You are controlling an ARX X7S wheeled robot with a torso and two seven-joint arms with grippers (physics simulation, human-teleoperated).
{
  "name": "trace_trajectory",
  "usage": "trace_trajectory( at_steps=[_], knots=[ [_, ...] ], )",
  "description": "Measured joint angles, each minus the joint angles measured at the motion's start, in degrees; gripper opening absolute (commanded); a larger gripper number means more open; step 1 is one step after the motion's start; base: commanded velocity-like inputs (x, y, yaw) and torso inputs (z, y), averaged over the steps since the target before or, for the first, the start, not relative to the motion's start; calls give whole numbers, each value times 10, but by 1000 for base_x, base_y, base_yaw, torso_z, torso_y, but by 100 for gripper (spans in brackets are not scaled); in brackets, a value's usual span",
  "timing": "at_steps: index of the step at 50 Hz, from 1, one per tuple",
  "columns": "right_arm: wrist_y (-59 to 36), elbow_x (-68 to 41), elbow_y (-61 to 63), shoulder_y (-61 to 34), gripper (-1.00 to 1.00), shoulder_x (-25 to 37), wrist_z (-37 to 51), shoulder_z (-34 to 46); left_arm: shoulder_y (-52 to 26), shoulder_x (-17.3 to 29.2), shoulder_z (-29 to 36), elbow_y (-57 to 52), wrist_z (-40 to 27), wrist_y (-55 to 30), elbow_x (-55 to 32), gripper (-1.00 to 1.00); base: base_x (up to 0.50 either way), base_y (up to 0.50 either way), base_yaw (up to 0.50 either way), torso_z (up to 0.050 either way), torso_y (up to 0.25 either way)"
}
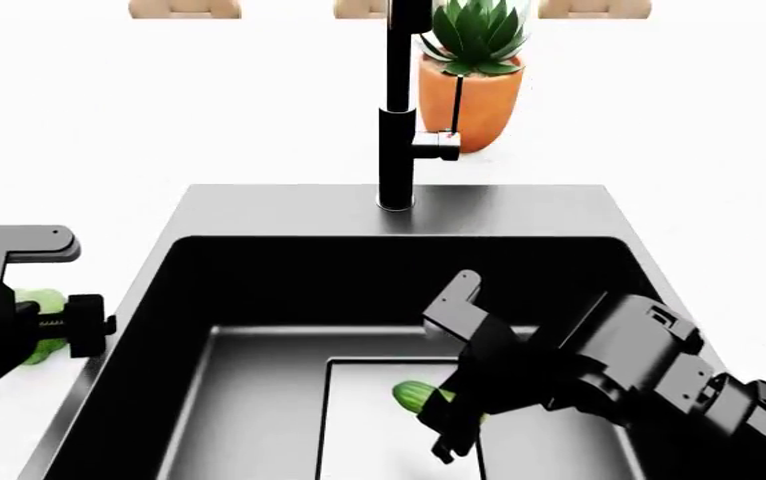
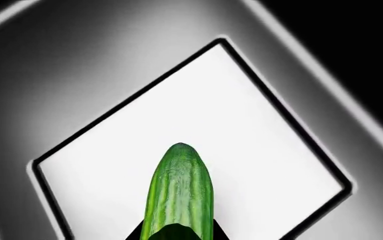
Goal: Pick up the fruits and vegetables and place them in the sink. Turn on the sink faucet to wash them. Then turn the sink off and put them in the tray.
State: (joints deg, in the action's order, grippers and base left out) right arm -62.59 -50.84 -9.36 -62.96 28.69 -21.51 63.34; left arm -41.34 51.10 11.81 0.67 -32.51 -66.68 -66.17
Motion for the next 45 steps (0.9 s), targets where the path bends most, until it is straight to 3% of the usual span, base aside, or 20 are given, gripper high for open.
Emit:
trace_trajectory(
  at_steps=[13,23,28,35,45],
  knots=[
    [-11,-18,29,5,-100,14,22,-16,-11,8,15,-25,12,-16,1,-100,1,0,0,0,0],
    [3,-26,40,14,-100,27,36,-35,-140,-17,21,-52,-54,-124,-128,-100,0,0,0,0,0],
    [12,-32,45,23,-100,36,43,-47,-224,-45,62,-36,-84,-166,-197,-100,0,0,0,0,0],
    [26,-23,29,32,-100,33,39,-43,-327,-91,147,-12,-77,-197,-245,-100,0,0,0,0,0],
    [98,50,-120,27,-100,-40,-19,11,-422,-125,240,6,-62,-210,-295,-100,0,0,0,0,0]
  ],
)
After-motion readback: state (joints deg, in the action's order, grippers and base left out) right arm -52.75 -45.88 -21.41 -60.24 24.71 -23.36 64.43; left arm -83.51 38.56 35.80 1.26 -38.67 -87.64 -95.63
